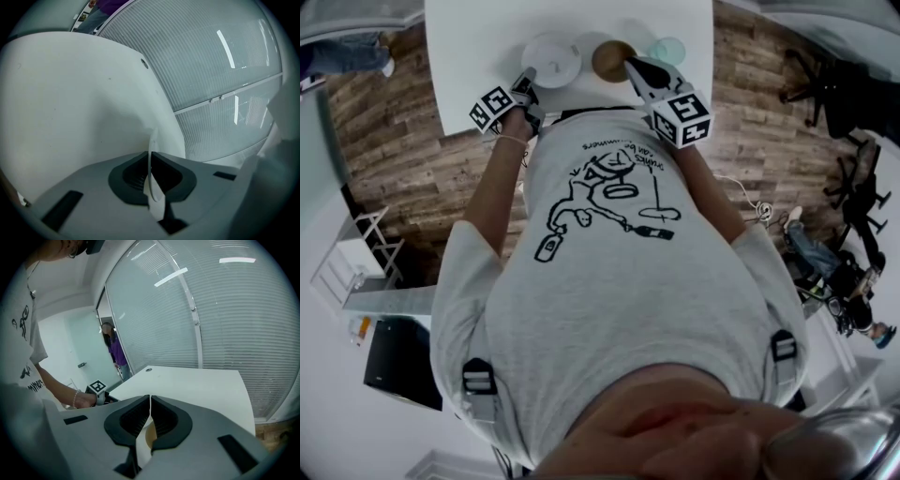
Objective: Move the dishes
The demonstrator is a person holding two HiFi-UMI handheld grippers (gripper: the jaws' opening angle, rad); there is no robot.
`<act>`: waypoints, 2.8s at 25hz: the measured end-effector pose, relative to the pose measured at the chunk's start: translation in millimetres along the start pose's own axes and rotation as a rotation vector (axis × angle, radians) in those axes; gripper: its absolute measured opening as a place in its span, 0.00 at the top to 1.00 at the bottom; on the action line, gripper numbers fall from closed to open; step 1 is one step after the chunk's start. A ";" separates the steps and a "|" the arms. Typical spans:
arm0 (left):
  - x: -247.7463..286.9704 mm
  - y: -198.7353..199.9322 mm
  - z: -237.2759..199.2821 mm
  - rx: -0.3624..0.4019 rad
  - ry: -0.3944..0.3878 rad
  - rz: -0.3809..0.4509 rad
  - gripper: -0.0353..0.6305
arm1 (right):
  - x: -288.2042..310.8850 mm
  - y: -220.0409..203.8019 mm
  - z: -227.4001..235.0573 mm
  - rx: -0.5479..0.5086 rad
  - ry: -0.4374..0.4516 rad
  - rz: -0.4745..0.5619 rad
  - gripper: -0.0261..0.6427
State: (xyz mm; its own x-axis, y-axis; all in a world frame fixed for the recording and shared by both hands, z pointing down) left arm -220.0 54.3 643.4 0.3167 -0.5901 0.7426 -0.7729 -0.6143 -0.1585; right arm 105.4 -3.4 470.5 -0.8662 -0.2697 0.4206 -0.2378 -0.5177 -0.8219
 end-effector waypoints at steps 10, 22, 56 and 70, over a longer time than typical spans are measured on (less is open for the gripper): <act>3.4 3.4 4.4 0.143 0.108 0.022 0.89 | -0.7 -1.4 1.3 0.004 -0.001 -0.003 0.90; 8.6 5.1 7.7 0.330 0.293 0.052 0.83 | 1.6 -3.7 3.6 0.004 -0.010 -0.002 0.90; 7.0 -6.8 38.0 0.752 0.558 0.248 0.77 | -1.2 -0.4 9.2 -0.020 -0.009 -0.002 0.90; -39.4 -3.2 95.0 0.782 0.387 0.357 0.79 | -6.1 13.1 4.3 -0.066 -0.014 0.045 0.90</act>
State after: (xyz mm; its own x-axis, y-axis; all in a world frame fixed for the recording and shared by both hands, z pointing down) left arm -177.7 29.8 552.8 -0.1812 -0.6825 0.7080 -0.1566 -0.6907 -0.7059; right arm 109.4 -11.9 458.8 -0.8705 -0.3029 0.3878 -0.2278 -0.4504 -0.8633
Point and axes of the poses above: the fingertips, and each gripper's own axes: x forward along the fingers, z to its right, y out of its top, the point moved 10 cm from there along -x, backward along the fingers, and after that the axes turned 15 degrees about y, right-handed, at the moved point
